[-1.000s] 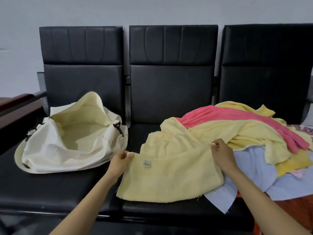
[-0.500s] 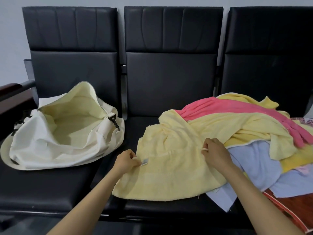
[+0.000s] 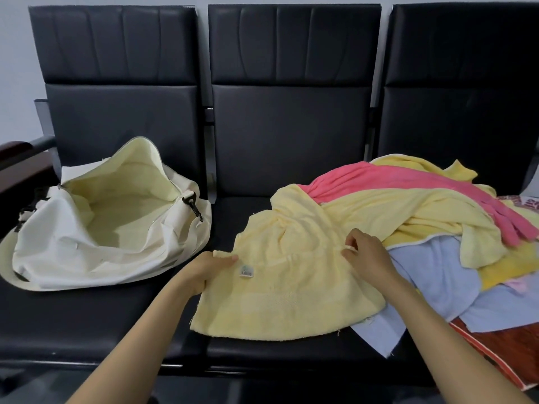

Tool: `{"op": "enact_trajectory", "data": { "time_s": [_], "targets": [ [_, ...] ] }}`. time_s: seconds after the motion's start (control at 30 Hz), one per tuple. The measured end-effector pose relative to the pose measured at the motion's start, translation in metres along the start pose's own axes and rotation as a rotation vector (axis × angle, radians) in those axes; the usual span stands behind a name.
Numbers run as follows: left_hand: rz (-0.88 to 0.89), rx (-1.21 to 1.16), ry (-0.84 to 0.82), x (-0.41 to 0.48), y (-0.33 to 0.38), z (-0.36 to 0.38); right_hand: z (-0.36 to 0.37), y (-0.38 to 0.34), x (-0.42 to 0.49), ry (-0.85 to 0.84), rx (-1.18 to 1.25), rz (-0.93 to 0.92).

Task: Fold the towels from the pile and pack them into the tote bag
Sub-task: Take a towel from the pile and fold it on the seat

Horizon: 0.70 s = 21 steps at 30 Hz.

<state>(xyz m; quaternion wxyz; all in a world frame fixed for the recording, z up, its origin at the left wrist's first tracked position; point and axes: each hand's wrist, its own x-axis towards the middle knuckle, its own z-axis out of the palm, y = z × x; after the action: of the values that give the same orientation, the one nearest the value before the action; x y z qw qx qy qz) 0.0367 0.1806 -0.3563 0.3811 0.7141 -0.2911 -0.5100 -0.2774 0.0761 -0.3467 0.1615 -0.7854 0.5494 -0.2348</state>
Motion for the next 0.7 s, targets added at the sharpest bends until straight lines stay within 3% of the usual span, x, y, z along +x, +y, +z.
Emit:
{"op": "enact_trajectory", "data": {
  "time_s": [0.07,0.13,0.2,0.33,0.43,0.53,0.63,0.7],
  "targets": [
    [-0.001,-0.096,-0.03,-0.001,0.003,-0.001,-0.006,-0.002,0.001,0.037,0.212,0.028],
    [0.055,-0.223,-0.023,-0.001,0.005,-0.003,-0.012,-0.001,0.002,-0.019,0.27,0.062],
    [0.12,-0.343,0.016,0.001,0.004,-0.008,-0.015,0.005,0.003,-0.18,0.154,0.066],
    [0.161,-0.286,0.015,-0.004,-0.001,-0.016,-0.023,0.007,0.001,-0.438,-0.111,0.105],
    [0.16,-0.2,0.014,-0.006,-0.004,-0.017,-0.03,0.004,0.004,-0.428,-0.197,0.079],
    [0.175,-0.15,0.013,-0.008,-0.003,-0.016,-0.032,0.004,0.003,-0.391,-0.128,0.092],
    [0.206,-0.142,0.011,-0.01,-0.001,-0.018,-0.038,0.001,0.002,-0.189,0.093,0.085],
    [0.24,-0.201,0.004,-0.013,0.001,-0.019,-0.044,-0.002,0.001,-0.066,0.403,0.123]
  ]
}}
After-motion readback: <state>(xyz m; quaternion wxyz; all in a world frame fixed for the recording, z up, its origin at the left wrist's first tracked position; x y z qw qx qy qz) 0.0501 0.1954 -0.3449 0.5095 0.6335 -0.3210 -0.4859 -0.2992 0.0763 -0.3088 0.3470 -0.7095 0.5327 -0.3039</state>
